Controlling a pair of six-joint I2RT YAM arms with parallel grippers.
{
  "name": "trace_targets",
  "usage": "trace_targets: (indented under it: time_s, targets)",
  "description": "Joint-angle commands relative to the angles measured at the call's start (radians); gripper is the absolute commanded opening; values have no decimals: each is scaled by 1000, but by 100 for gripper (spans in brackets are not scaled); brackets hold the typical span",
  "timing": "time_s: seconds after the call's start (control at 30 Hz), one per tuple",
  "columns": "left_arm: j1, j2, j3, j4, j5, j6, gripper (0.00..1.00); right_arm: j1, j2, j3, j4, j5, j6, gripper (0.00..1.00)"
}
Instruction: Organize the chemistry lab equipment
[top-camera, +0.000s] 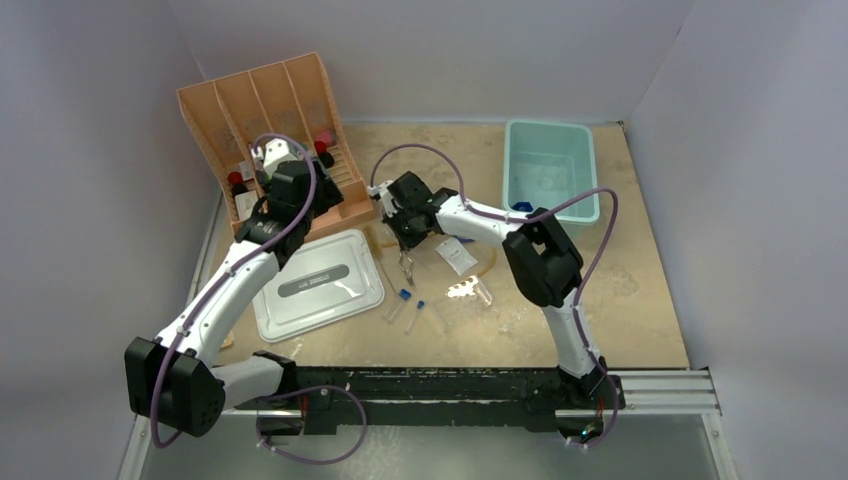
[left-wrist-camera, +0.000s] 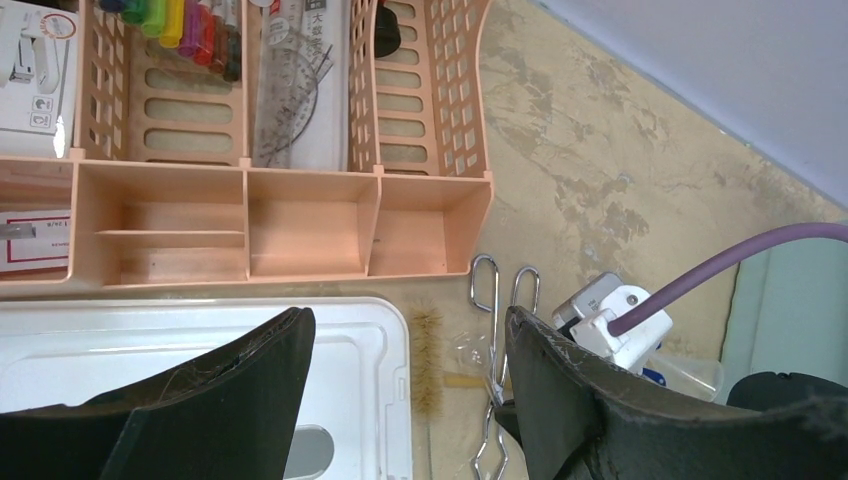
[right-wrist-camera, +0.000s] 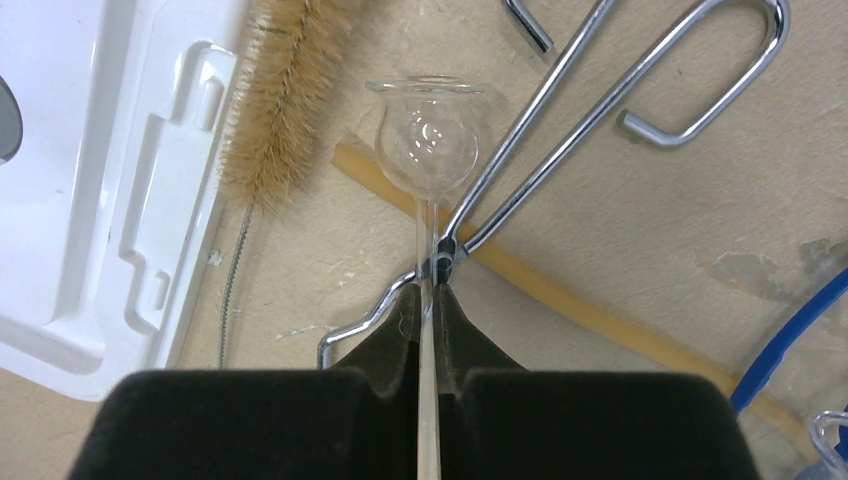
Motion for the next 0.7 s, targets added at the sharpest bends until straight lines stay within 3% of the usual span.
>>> trace_targets:
  time_s: [0.0,0.67]
  targets:
    - [9,-6,-5,42,17,-24,69,-4,-77,-36,35,3,38,0]
    - [8,34,-12,85,136,-29,68,-88,-161,-166,64,95,195,0]
